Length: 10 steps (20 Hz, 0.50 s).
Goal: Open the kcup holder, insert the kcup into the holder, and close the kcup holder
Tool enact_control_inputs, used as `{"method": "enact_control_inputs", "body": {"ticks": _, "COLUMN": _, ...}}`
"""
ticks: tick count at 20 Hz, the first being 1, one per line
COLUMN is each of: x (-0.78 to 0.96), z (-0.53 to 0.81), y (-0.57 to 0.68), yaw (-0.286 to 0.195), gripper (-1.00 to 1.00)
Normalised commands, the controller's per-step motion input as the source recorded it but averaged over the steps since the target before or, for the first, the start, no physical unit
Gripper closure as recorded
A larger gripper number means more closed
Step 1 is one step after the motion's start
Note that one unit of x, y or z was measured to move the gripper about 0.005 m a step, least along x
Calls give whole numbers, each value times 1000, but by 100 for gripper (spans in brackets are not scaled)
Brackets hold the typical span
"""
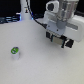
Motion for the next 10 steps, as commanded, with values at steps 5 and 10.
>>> {"method": "enact_control_inputs", "body": {"ticks": 5, "x": 124, "z": 170, "y": -123, "yaw": -53, "gripper": -100}}
{"method": "enact_control_inputs", "body": {"ticks": 10, "x": 152, "z": 382, "y": -497, "yaw": -218, "gripper": -100}}
